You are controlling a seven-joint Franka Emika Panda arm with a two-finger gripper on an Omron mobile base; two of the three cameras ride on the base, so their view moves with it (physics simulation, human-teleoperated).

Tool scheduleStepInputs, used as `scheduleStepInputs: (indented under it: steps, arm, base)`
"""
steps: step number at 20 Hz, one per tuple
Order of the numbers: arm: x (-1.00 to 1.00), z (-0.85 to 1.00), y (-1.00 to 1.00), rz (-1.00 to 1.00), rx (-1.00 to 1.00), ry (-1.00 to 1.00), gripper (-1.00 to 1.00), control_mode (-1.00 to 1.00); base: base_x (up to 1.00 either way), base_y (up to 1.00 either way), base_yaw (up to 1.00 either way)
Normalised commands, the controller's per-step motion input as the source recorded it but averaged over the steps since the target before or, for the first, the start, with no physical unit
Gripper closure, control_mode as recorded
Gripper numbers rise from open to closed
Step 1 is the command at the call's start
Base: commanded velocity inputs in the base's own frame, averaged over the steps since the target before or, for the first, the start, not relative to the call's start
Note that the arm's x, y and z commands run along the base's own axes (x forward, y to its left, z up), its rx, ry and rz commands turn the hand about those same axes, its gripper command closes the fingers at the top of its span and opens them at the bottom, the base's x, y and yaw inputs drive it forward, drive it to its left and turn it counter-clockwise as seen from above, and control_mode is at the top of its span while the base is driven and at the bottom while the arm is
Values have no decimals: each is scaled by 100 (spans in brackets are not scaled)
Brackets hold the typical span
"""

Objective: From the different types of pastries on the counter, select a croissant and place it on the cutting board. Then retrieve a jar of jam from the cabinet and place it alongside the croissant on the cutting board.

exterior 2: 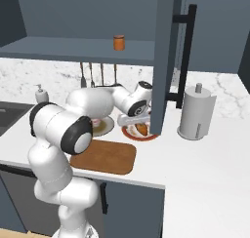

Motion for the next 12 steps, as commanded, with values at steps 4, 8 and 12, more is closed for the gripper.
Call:
scheduleStepInputs:
  steps: [4, 8, 12]
  arm:
    - [33, -27, -2, 6, 1, -1, -100, -100]
    - [55, 0, 0, 3, 2, 0, -100, -100]
    - [48, 0, -1, 1, 2, 0, -100, -100]
  base:
    - [0, 0, 0]
    - [0, 0, 0]
    - [0, 0, 0]
